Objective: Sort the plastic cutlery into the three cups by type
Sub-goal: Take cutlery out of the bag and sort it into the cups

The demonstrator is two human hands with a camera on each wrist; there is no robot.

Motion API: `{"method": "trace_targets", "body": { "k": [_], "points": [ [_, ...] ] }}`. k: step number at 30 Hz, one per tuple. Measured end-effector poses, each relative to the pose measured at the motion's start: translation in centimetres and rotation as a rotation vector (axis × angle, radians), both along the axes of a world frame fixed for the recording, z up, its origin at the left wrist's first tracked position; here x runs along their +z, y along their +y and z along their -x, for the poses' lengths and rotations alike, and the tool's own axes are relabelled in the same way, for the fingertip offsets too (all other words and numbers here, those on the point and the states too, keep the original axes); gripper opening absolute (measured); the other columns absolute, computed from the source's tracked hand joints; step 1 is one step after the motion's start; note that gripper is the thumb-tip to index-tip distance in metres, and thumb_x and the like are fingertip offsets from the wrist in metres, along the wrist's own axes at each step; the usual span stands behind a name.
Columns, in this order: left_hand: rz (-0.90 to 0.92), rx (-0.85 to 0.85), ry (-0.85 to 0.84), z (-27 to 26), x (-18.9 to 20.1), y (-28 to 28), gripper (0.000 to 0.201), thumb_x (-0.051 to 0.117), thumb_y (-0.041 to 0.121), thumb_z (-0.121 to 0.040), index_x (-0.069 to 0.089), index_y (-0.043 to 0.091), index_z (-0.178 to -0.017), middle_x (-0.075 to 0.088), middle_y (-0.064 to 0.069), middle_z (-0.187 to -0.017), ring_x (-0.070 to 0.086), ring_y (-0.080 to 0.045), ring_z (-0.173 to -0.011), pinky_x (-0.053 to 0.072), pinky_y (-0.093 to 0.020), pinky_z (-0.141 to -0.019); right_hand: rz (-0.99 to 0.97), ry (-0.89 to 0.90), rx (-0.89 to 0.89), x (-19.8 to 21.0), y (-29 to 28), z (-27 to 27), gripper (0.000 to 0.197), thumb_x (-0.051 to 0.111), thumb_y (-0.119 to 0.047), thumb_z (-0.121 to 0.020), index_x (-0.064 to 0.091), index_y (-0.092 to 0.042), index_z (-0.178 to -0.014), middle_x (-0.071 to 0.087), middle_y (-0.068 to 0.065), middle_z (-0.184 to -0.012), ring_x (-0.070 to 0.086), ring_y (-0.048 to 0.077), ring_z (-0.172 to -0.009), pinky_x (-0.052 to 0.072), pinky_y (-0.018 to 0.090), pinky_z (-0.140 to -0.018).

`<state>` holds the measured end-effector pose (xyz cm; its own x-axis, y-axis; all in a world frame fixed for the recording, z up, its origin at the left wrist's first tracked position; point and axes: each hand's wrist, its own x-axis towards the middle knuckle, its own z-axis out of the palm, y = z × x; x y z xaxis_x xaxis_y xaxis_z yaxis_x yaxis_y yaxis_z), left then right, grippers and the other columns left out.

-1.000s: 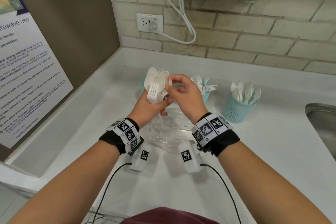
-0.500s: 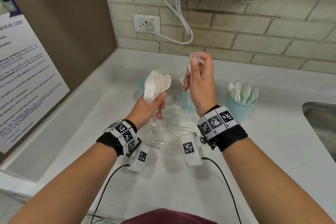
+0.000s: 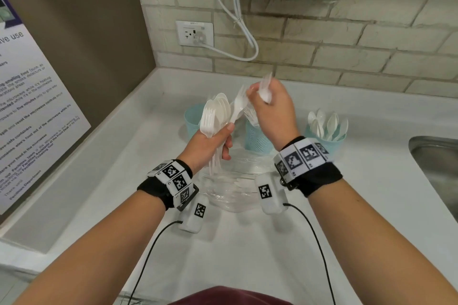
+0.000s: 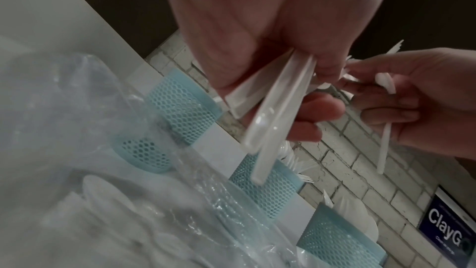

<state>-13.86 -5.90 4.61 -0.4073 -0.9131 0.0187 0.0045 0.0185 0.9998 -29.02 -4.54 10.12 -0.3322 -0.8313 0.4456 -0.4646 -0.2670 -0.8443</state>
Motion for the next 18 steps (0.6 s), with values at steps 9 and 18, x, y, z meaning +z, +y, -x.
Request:
{"method": "trace_targets", "body": {
  "k": [9,18],
  "points": [
    [0.012,0.121,-0.009,1.4,-0.7,-1.6,0.015,0.054,0.027,-0.095,0.056,0.015,-0.086,0.048,0.000,-0.063,0.043,-0.006,-0.042,0.055,-0.033,-0.062,0.219,-0.003,-0.191,3.8,-0.5,5.0,0.006,0.054,-0.018,-0.092,0.055,-0.013,-0.097,0.054,-0.019,-0.082,0.051,-0.017,-0.074,0.039,0.003,-0.069],
    [0.006,0.139,-0.031,2.3,-1.6,-1.8,0.021,0.057,0.028,-0.093,0.054,0.018,-0.075,0.046,0.000,-0.062,0.042,-0.005,-0.042,0.055,-0.035,-0.063,-0.344,0.337,-0.186,-3.7,-1.5,6.3,0.035,0.055,-0.039,-0.090,0.058,-0.012,-0.111,0.055,0.012,-0.117,0.060,0.030,-0.095,0.045,0.032,-0.083]
  ]
}}
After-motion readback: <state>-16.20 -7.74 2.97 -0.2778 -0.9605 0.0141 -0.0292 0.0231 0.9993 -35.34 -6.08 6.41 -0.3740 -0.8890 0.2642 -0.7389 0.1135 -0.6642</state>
